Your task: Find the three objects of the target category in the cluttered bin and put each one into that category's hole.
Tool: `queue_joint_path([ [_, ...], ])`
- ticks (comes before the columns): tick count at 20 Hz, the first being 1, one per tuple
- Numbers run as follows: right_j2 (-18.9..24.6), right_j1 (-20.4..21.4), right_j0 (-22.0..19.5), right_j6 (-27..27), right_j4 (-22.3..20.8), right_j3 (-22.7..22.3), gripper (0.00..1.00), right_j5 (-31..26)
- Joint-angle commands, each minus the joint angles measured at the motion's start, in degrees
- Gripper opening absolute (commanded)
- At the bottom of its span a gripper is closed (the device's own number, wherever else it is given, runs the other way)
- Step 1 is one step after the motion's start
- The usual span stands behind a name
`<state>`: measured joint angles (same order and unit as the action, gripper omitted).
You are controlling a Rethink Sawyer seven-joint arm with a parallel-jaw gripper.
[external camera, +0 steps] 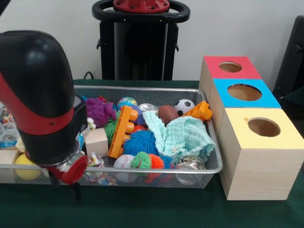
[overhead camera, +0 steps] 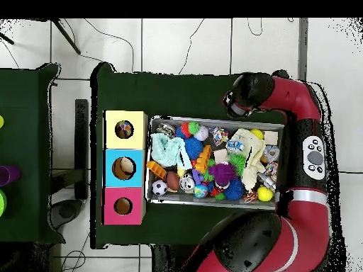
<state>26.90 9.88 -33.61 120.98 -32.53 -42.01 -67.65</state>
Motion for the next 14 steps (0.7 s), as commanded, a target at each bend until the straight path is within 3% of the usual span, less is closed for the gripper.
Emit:
queue_joint_path([
  [1,-2.11,-4.64,-0.13,-17.62,-8.39,-3.64,1.0,13.66],
  [3,-1.77,-5.77,-0.19,-16.34,-6.85,-2.81,1.0,10.78],
  [5,-0.32,-8.18,-0.92,-14.64,-2.97,-0.15,1.0,3.18],
  [8,1.23,-10.88,-2.26,-6.06,5.5,0.5,1.0,-8.17],
  [14,0.68,-6.17,-0.91,7.74,16.74,-1.73,1.0,-23.12],
])
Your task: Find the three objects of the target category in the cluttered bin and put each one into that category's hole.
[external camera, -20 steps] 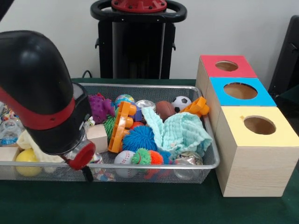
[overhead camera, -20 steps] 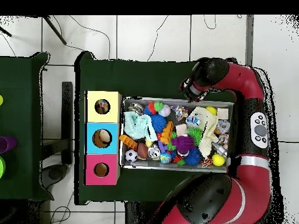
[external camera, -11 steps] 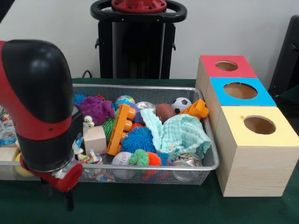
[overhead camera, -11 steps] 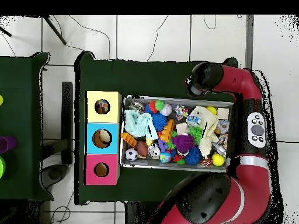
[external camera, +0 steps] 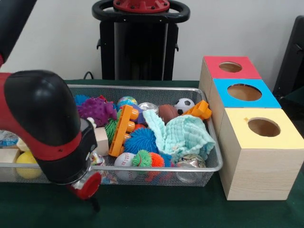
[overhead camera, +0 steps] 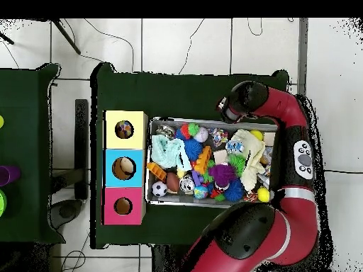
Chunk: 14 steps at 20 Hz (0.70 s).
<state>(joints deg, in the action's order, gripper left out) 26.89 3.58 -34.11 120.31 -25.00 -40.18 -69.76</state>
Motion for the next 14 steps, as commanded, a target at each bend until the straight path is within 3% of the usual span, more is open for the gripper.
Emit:
queue_joint_path([
  [1,0.39,0.28,0.23,9.22,10.41,-2.39,1.0,-22.95],
  [5,-1.53,2.18,1.57,9.98,13.65,-2.36,1.0,-25.17],
  [8,-3.24,4.44,2.07,9.98,15.42,-4.75,1.0,-24.81],
  [14,-5.63,8.12,3.23,7.88,15.79,-8.49,1.0,-22.89],
])
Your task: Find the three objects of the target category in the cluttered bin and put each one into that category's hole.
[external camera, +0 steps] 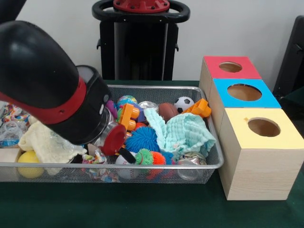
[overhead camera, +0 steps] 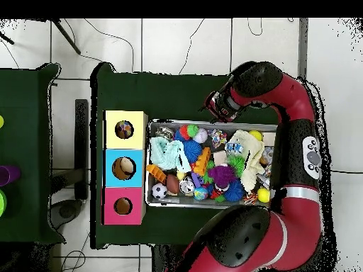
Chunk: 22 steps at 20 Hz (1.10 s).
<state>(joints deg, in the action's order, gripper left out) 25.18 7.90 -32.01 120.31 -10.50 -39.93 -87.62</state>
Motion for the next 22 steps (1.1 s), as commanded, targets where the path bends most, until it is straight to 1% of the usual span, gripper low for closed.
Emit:
queue_joint_path([
  [1,-4.19,4.28,1.37,7.25,1.29,-9.19,1.0,-4.29],
  [4,-5.17,6.18,1.8,5.8,1.03,-13.08,1.0,0.23],
  [5,-5.47,6.44,2.07,4.64,0.47,-13.65,1.0,1.81],
  [7,-6.16,5.41,2.77,1.67,-1.8,-12.5,1.0,3.11],
  [8,-6.58,4.38,3.16,-0.61,-3.48,-11.33,1.0,4.27],
  [11,-7.46,3.74,4.04,-7.65,-8.01,-11.67,1.0,9.24],
  [12,-7.6,3.94,4.49,-11.41,-10.18,-11.59,1.0,11.46],
  [13,-7.83,4.02,5.29,-15.76,-13.21,-10.6,1.0,13.58],
  [14,-7.93,4.23,5.76,-18.62,-15.31,-10.39,1.0,15.48],
  [17,-8.08,3.97,5.27,-16.77,-15.61,-11.69,1.0,15.76],
  [18,-7.84,4.04,5.0,-17.29,-15.98,-11.67,1.0,15.67],
  [20,-7.62,5.78,4.87,-19.12,-16.69,-12.82,1.0,15.38],
  [22,-7.58,6.81,5.4,-19.88,-17.5,-12.62,1.0,14.48],
])
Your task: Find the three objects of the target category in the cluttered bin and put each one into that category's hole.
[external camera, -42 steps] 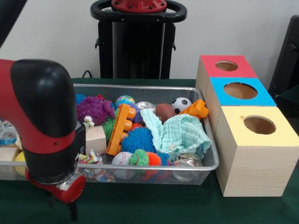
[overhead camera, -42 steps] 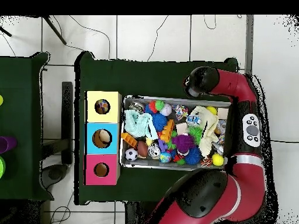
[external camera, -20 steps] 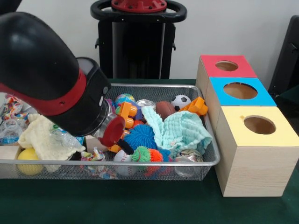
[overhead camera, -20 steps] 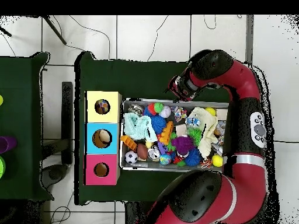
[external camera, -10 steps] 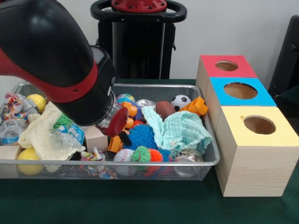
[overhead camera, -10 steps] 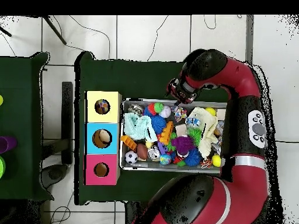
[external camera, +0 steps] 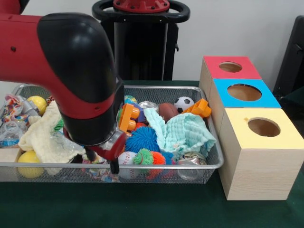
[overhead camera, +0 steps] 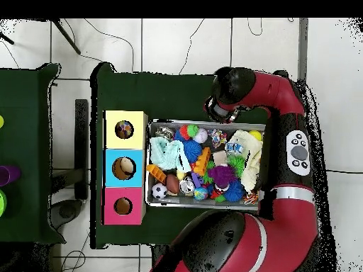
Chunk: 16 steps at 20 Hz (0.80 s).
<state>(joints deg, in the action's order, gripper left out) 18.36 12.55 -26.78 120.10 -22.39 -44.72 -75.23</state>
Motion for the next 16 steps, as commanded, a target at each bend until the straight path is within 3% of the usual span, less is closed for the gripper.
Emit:
queue_joint_path([
  [1,-0.69,1.88,0.07,-18.96,-5.35,-7.69,1.0,1.13],
  [5,-0.37,2.24,-1.4,-12.9,-1.83,-9.59,1.0,-2.92],
  [8,0.34,0.5,-2.32,-10.18,0.61,-8.64,1.0,-6.06],
  [16,0.44,1.4,-2.5,-10.77,1.68,-8.45,1.0,-8.18],
])
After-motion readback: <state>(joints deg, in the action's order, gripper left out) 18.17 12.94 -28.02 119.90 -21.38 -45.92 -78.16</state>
